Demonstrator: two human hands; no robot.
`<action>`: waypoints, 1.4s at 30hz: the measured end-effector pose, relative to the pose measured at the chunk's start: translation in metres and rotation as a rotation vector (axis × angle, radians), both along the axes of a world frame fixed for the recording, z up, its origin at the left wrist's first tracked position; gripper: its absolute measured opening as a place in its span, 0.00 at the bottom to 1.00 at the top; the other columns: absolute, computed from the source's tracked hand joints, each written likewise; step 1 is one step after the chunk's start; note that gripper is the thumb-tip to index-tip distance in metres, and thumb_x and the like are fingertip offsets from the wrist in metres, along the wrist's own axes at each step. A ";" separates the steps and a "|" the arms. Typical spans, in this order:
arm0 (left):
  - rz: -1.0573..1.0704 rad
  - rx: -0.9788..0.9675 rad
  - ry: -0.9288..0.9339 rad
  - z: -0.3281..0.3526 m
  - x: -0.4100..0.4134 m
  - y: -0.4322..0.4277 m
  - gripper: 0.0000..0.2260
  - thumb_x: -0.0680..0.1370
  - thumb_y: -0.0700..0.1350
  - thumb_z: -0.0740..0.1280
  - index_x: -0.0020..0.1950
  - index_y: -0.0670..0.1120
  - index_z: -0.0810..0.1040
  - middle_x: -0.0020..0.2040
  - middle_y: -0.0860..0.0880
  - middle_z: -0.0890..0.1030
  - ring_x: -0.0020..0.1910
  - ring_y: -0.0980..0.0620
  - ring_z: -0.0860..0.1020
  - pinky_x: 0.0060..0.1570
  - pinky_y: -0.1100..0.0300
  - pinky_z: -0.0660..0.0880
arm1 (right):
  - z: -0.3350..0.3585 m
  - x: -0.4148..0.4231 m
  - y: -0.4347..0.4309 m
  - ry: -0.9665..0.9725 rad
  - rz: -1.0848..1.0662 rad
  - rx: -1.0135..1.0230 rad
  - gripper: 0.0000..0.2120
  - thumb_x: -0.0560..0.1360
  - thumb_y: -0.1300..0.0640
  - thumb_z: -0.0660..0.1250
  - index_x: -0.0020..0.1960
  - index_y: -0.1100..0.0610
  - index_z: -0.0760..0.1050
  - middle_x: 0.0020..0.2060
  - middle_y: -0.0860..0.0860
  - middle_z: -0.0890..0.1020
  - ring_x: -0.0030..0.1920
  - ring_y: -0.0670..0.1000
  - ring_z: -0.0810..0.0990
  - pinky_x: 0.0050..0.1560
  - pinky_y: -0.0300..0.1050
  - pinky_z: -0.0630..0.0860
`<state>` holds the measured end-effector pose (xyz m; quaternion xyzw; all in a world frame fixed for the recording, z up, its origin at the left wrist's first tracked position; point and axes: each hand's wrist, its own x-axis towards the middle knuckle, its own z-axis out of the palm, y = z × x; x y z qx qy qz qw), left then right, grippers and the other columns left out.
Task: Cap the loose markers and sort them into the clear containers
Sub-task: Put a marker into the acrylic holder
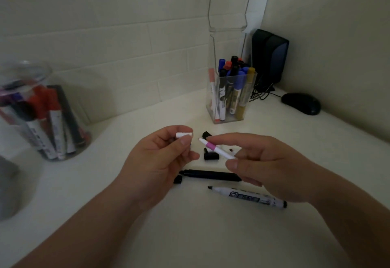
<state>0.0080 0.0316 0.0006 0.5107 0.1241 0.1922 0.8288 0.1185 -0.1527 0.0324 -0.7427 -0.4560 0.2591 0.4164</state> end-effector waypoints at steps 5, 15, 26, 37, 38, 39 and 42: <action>-0.076 -0.017 -0.029 -0.002 -0.001 -0.001 0.06 0.72 0.35 0.66 0.48 0.37 0.80 0.33 0.47 0.77 0.31 0.54 0.77 0.39 0.62 0.80 | 0.000 -0.003 0.001 0.007 0.003 0.024 0.23 0.80 0.59 0.65 0.65 0.32 0.74 0.26 0.51 0.69 0.28 0.54 0.64 0.30 0.47 0.64; -0.106 0.077 0.037 -0.004 -0.003 -0.003 0.07 0.71 0.40 0.70 0.42 0.40 0.86 0.30 0.43 0.77 0.29 0.50 0.78 0.40 0.58 0.81 | -0.010 -0.004 0.002 -0.383 -0.062 -0.004 0.10 0.78 0.50 0.67 0.58 0.44 0.80 0.28 0.43 0.75 0.27 0.45 0.70 0.30 0.35 0.68; -0.139 0.124 -0.099 0.002 -0.004 0.000 0.08 0.68 0.42 0.71 0.40 0.38 0.85 0.29 0.44 0.80 0.28 0.48 0.79 0.35 0.57 0.80 | -0.013 -0.018 0.013 0.359 -0.128 0.188 0.09 0.74 0.52 0.71 0.49 0.55 0.86 0.23 0.50 0.69 0.24 0.48 0.62 0.25 0.41 0.60; -0.020 0.286 0.002 -0.012 0.002 -0.006 0.09 0.70 0.50 0.78 0.40 0.45 0.86 0.28 0.42 0.75 0.28 0.44 0.76 0.31 0.59 0.74 | 0.001 -0.013 0.019 0.166 -0.128 0.151 0.07 0.75 0.51 0.69 0.51 0.52 0.82 0.33 0.51 0.85 0.30 0.46 0.80 0.34 0.35 0.74; -0.002 0.241 -0.018 -0.011 0.002 -0.005 0.09 0.71 0.50 0.78 0.42 0.44 0.86 0.29 0.41 0.74 0.27 0.44 0.75 0.30 0.58 0.74 | 0.006 -0.010 0.018 0.194 -0.119 0.135 0.10 0.75 0.54 0.71 0.56 0.50 0.80 0.35 0.53 0.86 0.30 0.47 0.80 0.33 0.37 0.75; 0.023 0.205 -0.042 -0.011 0.002 -0.004 0.09 0.74 0.50 0.75 0.44 0.44 0.85 0.30 0.40 0.73 0.27 0.44 0.74 0.31 0.56 0.73 | 0.013 -0.006 0.018 0.215 -0.117 0.124 0.16 0.75 0.57 0.71 0.62 0.48 0.77 0.37 0.54 0.86 0.30 0.48 0.79 0.31 0.38 0.75; 0.188 0.209 -0.055 -0.012 0.001 0.003 0.09 0.78 0.48 0.67 0.49 0.46 0.85 0.31 0.40 0.71 0.26 0.44 0.69 0.32 0.54 0.70 | 0.040 0.013 0.025 -0.014 -0.227 0.213 0.27 0.76 0.62 0.70 0.72 0.47 0.69 0.41 0.52 0.87 0.30 0.50 0.82 0.28 0.41 0.77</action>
